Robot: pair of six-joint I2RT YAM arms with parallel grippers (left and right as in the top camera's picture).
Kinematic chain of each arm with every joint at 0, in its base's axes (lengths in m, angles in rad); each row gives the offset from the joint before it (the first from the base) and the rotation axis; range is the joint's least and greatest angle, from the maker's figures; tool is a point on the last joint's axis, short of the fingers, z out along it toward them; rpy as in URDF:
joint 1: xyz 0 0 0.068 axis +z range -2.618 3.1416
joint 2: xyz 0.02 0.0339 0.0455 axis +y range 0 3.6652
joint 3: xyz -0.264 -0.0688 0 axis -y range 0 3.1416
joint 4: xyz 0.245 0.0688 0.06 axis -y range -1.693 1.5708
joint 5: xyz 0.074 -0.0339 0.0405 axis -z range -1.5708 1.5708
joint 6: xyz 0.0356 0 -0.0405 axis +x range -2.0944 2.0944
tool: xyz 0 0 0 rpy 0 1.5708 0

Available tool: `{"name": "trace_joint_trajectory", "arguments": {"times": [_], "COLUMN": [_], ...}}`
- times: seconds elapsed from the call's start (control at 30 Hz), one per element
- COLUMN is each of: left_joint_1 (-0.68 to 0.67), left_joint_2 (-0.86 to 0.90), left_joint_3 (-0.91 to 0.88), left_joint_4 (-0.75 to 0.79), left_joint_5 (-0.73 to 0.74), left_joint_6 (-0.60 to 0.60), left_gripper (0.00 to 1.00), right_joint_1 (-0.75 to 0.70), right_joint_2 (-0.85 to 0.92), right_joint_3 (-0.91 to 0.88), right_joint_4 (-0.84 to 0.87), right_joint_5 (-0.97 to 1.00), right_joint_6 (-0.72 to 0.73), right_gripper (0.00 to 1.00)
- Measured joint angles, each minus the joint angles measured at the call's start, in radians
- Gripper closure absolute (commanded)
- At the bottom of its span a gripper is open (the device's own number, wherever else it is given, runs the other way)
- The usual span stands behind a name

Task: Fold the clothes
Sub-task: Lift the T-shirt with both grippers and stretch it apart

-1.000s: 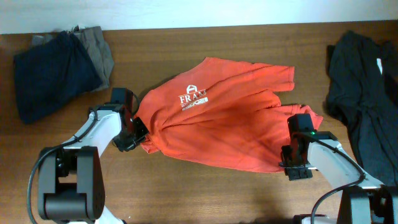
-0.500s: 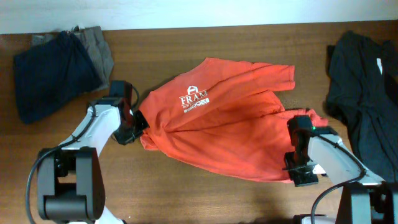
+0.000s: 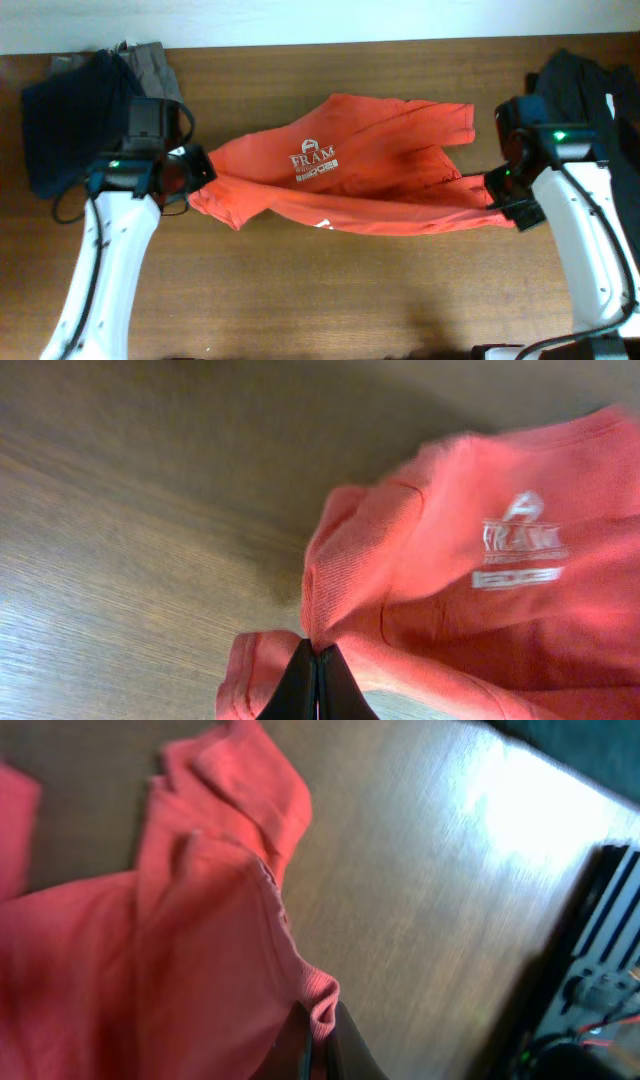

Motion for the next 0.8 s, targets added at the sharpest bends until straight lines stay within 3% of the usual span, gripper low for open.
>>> {"name": "trace_joint_trajectory", "arguments": {"times": [0.5, 0.8], "left_joint_1": [0.000, 0.000], "left_joint_2": [-0.288, -0.425], "left_joint_3": [0.335, 0.491], "left_joint_4": [-0.140, -0.206], "left_joint_5": [0.000, -0.001], "left_joint_6": [0.012, 0.023], "left_gripper": [0.99, 0.99], "right_joint_1": [0.010, 0.122], "right_joint_2": [-0.004, -0.075], "right_joint_3": [0.583, 0.837], "right_joint_4": [-0.236, -0.243], "right_joint_5": [-0.001, -0.008], "right_joint_6": [-0.236, -0.356], "right_gripper": [0.96, 0.96]}}
